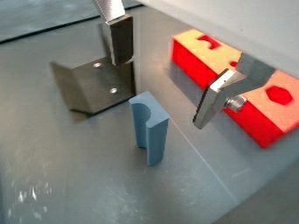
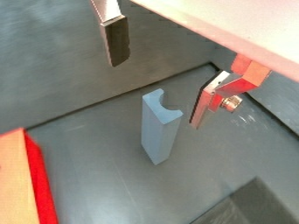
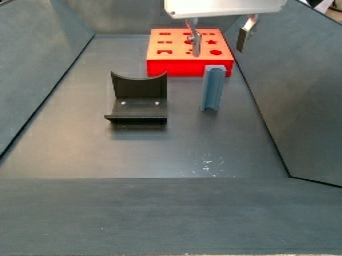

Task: Pick up the arch object. Move up. Rotate the arch object. Move to above the board. Insert the arch object.
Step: Rotate the arch object.

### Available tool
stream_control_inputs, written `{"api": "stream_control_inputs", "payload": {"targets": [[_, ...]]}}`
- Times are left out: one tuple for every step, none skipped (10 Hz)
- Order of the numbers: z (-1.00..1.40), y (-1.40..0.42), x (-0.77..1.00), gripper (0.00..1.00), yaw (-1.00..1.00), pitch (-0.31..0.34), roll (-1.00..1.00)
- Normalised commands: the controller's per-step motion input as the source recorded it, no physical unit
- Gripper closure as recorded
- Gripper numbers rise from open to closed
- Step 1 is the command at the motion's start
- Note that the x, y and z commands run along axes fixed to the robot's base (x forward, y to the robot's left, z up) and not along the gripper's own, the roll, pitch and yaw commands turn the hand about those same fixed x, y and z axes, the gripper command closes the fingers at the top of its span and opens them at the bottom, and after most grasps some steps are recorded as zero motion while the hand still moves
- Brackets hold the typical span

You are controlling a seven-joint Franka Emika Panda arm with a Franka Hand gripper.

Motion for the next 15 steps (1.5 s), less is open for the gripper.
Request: {"api": "stream_control_inputs", "payload": {"targets": [[-0.05, 0.0, 0.04, 0.0, 1.0, 0.003, 0.0], [-0.04, 0.0, 0.04, 0.0, 1.0, 0.002, 0.0], [-0.04, 0.0, 0.04, 0.0, 1.0, 0.002, 0.0], [-0.04, 0.0, 0.04, 0.0, 1.0, 0.002, 0.0], [-0.04, 0.0, 0.04, 0.0, 1.0, 0.002, 0.0], [-0.03, 0.0, 0.04, 0.0, 1.0, 0.002, 0.0], [-0.03, 0.0, 0.04, 0.0, 1.0, 0.002, 0.0], [-0.03, 0.0, 0.04, 0.0, 1.0, 0.002, 0.0], [-0.03, 0.0, 0.04, 0.0, 1.0, 0.002, 0.0], [-0.03, 0.0, 0.04, 0.0, 1.0, 0.002, 0.0], [-0.03, 0.0, 0.04, 0.0, 1.0, 0.003, 0.0], [-0.03, 0.0, 0.04, 0.0, 1.0, 0.003, 0.0], [-0.03, 0.0, 0.04, 0.0, 1.0, 0.003, 0.0], [-0.03, 0.0, 0.04, 0.0, 1.0, 0.003, 0.0], [-0.03, 0.0, 0.04, 0.0, 1.0, 0.003, 0.0]]}}
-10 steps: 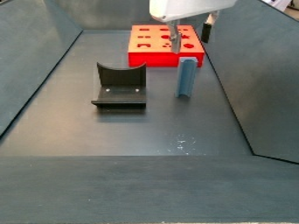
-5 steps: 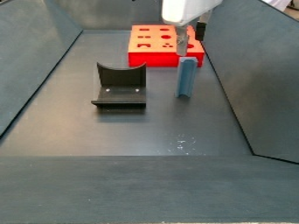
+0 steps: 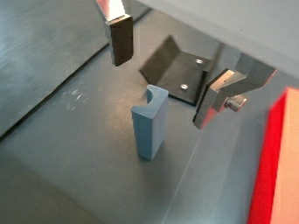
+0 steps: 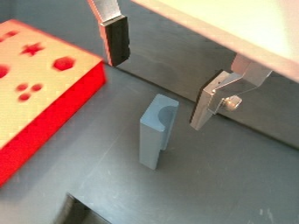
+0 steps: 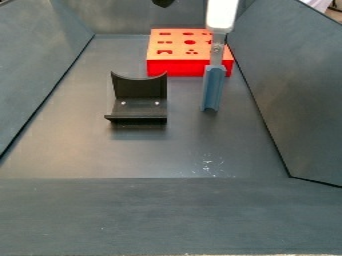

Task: Pick up the arch object. Move up. Rotate the arch object. Move to above the board. Insert the arch object.
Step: Rotate the arch object.

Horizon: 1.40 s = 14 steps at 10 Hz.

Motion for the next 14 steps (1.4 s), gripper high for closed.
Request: {"api": "stream_control_inputs", "payload": {"targets": [[-0.03, 0.0, 0.04, 0.0, 1.0, 0.003, 0.0], [-0.03, 0.0, 0.04, 0.0, 1.0, 0.003, 0.0], [-0.03, 0.0, 0.04, 0.0, 1.0, 0.003, 0.0], [-0.03, 0.0, 0.04, 0.0, 1.0, 0.003, 0.0], [-0.03, 0.0, 0.04, 0.0, 1.0, 0.003, -0.01], [-0.03, 0.0, 0.04, 0.0, 1.0, 0.004, -0.01], [-0.03, 0.0, 0.04, 0.0, 1.0, 0.004, -0.01], [-0.03, 0.0, 0.04, 0.0, 1.0, 0.004, -0.01], [-0.03, 0.0, 0.04, 0.0, 1.0, 0.004, -0.01], [-0.03, 0.0, 0.04, 0.0, 1.0, 0.004, -0.01], [-0.03, 0.0, 0.04, 0.0, 1.0, 0.005, -0.01], [-0.03, 0.0, 0.04, 0.0, 1.0, 0.005, -0.01], [-0.03, 0.0, 0.04, 0.0, 1.0, 0.005, -0.01], [-0.03, 0.0, 0.04, 0.0, 1.0, 0.006, -0.01]]}}
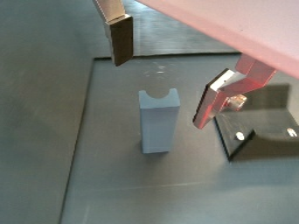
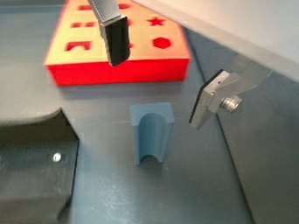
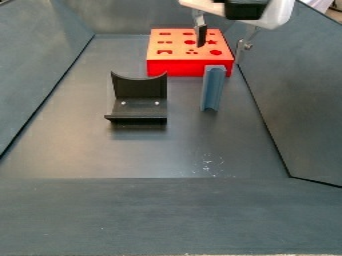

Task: Pick up the arch object. Move up. Rotate the arch object. Move to above the board. Insert the arch object.
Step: Rotate the arch object.

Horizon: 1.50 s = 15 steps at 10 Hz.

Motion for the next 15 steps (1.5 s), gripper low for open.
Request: {"api": "stream_control_inputs", "payload": {"targets": [[-0.03, 0.0, 0.04, 0.0, 1.0, 0.006, -0.01], [-0.03, 0.0, 0.04, 0.0, 1.0, 0.007, -0.01], [-0.03, 0.0, 0.04, 0.0, 1.0, 0.007, -0.01], [-0.03, 0.0, 0.04, 0.0, 1.0, 0.008, -0.01], [-0.03, 0.0, 0.04, 0.0, 1.0, 0.009, -0.01], [-0.03, 0.0, 0.04, 0.0, 1.0, 0.01, -0.02], [-0.03, 0.0, 0.04, 0.0, 1.0, 0.012, -0.02], [-0.03, 0.0, 0.04, 0.0, 1.0, 0.015, -0.02], [-0.03, 0.0, 0.04, 0.0, 1.0, 0.017, -0.03], [-0.03, 0.0, 0.04, 0.0, 0.78, 0.02, -0.03], [-0.03, 0.0, 0.04, 0.0, 0.53, 0.02, -0.03], [-0.03, 0.0, 0.04, 0.0, 0.35, 0.02, -0.03], [-0.03, 0.0, 0.04, 0.0, 0.23, 0.02, -0.03], [-1.0, 0.0, 0.0, 0.0, 0.15, 0.02, -0.03], [-1.0, 0.0, 0.01, 0.0, 0.1, 0.005, -0.03]]}}
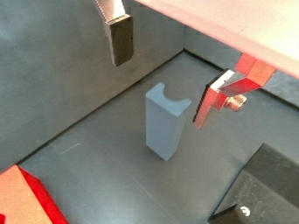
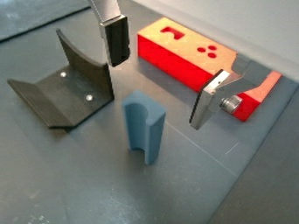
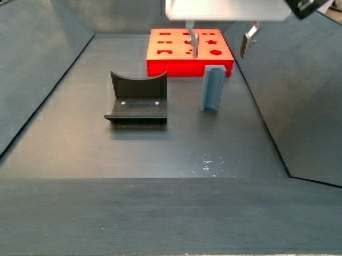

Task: Pick up the arch object. Move up. Rotate the arch object. Move to above the board. Insert the arch object.
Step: Rotate the arch object, then move to above the board.

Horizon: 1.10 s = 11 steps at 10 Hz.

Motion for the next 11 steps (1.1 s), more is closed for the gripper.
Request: {"api": "stream_control_inputs", "payload": {"targets": [[-1.0, 0.0, 0.03, 0.0, 0.07, -0.019, -0.02], [-0.99, 0.0, 0.03, 0.0, 0.06, -0.028, -0.02], [-0.85, 0.0, 0.03, 0.0, 0.06, -0.032, -0.01], [-0.65, 0.0, 0.03, 0.0, 0.05, -0.033, -0.01], [-0.5, 0.0, 0.03, 0.0, 0.05, -0.032, 0.0], [-0.36, 0.0, 0.04, 0.0, 0.05, -0.031, 0.0], [-0.22, 0.0, 0.04, 0.0, 0.05, -0.028, 0.01], [0.0, 0.0, 0.0, 1.0, 0.04, -0.02, 0.01], [1.0, -0.02, 0.13, 1.0, -0.06, -0.11, 0.57], [1.0, -0.02, 0.12, 1.0, -0.05, -0.096, 0.57], [1.0, -0.02, 0.11, 1.0, -0.04, -0.058, 0.56]]}}
